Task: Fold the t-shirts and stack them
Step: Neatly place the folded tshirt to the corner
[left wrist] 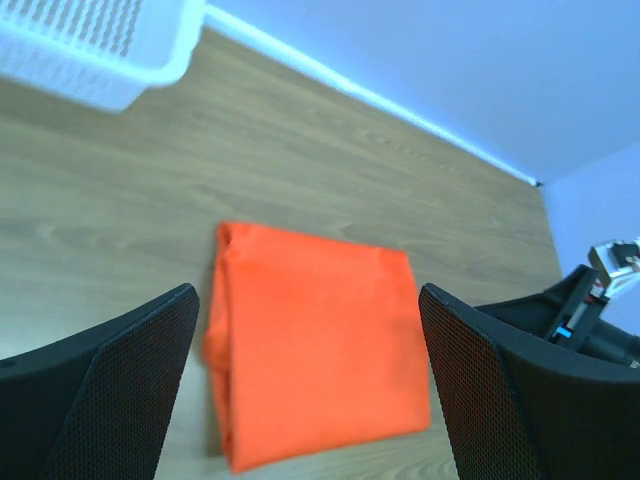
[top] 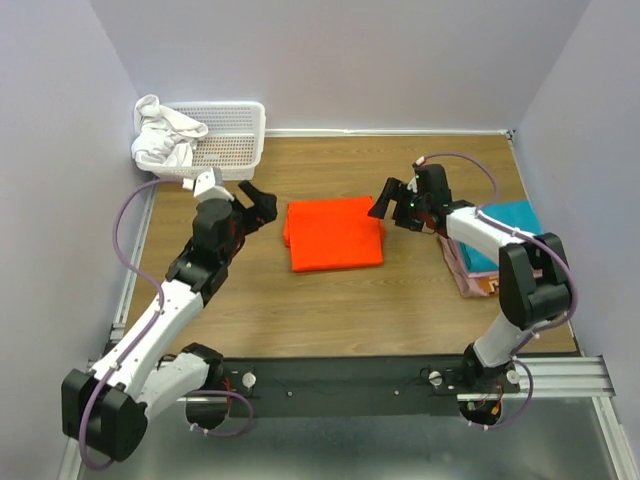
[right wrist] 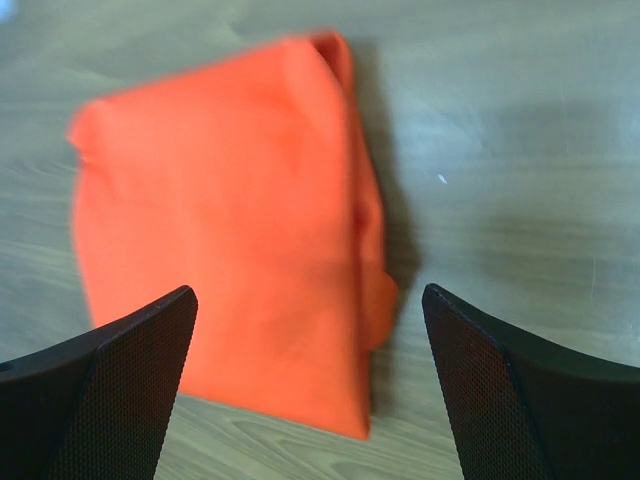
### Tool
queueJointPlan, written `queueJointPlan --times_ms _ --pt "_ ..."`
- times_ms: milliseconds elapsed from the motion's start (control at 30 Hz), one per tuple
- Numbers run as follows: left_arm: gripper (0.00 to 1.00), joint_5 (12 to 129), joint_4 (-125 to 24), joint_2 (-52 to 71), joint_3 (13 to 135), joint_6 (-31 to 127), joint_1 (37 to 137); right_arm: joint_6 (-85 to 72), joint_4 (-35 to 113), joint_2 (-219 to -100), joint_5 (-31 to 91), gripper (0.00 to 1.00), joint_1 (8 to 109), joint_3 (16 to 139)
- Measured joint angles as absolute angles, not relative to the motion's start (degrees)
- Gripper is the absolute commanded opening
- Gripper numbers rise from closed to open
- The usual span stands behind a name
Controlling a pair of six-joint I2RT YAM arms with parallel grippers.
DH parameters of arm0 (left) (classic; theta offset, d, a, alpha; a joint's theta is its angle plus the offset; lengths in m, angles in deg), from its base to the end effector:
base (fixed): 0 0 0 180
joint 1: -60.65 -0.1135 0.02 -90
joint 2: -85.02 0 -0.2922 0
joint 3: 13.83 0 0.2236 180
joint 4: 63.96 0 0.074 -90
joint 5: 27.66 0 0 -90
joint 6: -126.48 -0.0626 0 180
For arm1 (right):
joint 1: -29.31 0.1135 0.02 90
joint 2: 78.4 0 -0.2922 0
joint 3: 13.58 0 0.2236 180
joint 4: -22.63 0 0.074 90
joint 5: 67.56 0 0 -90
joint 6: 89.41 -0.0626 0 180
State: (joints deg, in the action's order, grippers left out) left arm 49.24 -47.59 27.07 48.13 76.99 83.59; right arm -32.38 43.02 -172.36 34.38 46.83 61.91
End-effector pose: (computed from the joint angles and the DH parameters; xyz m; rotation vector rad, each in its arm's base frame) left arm 0.2080 -0.0726 0.3479 -0.4422 1.7651 -0.5897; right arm 0.3371 0.1200 0.2493 0.1973 2.3204 0.6946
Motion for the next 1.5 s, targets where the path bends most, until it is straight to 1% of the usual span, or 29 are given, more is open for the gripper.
queueJointPlan --times_ms 167,300,333,433,533,567,667,800,833,933,967,1033,1100,1133,1200,1233,1367,1500 --pt "0.98 48.89 -43.77 34.43 37.57 80.07 83.52 -32.29 46.06 -177.56 34.19 0.99 47.25 61.69" --pt "0.98 49.09 -41.06 37.01 34.14 81.12 83.52 -31.68 47.24 -179.66 34.01 0.96 47.95 62.87" --pt "0.98 49.07 -40.49 37.36 33.85 81.30 83.52 -31.46 47.33 -180.29 33.99 0.95 48.25 63.46" --pt "0.98 49.07 -39.04 37.69 33.70 81.58 83.52 -30.85 47.52 -182.93 33.62 0.86 49.39 65.40" --pt "0.98 49.04 -38.24 37.67 33.70 81.58 83.52 -30.32 47.81 -185.12 33.42 0.82 50.37 67.04" --pt "0.98 49.04 -37.97 37.67 33.70 81.56 83.52 -30.24 47.94 -185.38 33.10 0.79 50.57 67.48" --pt "0.98 49.00 -37.49 37.67 33.70 81.56 83.52 -29.43 48.29 -186.56 31.96 0.66 51.90 68.79" --pt "0.98 48.98 -37.12 37.69 33.70 81.54 83.52 -28.47 48.90 -187.59 30.08 0.57 54.52 69.82" --pt "0.98 48.94 -37.03 37.69 33.70 81.56 83.52 -28.27 49.23 -187.92 29.27 0.52 55.31 70.21" --pt "0.98 48.87 -36.95 37.69 33.70 81.54 83.52 -27.68 50.32 -188.70 26.43 0.43 57.45 71.39" --pt "0.98 48.85 -36.90 37.69 33.70 81.54 83.52 -27.46 50.89 -189.16 24.88 0.38 58.57 72.13" --pt "0.98 48.83 -36.79 37.69 33.70 81.54 83.52 -27.22 51.50 -189.84 22.95 0.33 60.05 73.10" --pt "0.98 48.83 -36.62 37.69 33.70 81.54 83.52 -26.83 51.76 -190.58 20.59 0.22 61.43 73.99" --pt "0.98 48.80 -36.57 37.67 33.70 81.54 83.52 -26.72 51.79 -191.02 19.28 0.14 62.52 74.41" --pt "0.98 48.74 -36.47 37.67 33.70 81.54 83.52 -26.43 51.72 -191.46 17.34 0.03 63.99 74.95" --pt "0.98 48.63 -36.38 37.67 33.70 81.52 83.52 -26.28 51.68 -191.52 16.46 0.00 64.69 75.02" --pt "0.98 48.34 -36.20 37.67 33.70 81.52 83.52 -24.68 51.63 -191.11 12.44 0.01 66.76 74.74" --pt "0.98 48.04 -36.20 37.71 33.70 81.52 83.52 -21.71 54.91 -187.31 5.34 0.00 67.77 71.26"
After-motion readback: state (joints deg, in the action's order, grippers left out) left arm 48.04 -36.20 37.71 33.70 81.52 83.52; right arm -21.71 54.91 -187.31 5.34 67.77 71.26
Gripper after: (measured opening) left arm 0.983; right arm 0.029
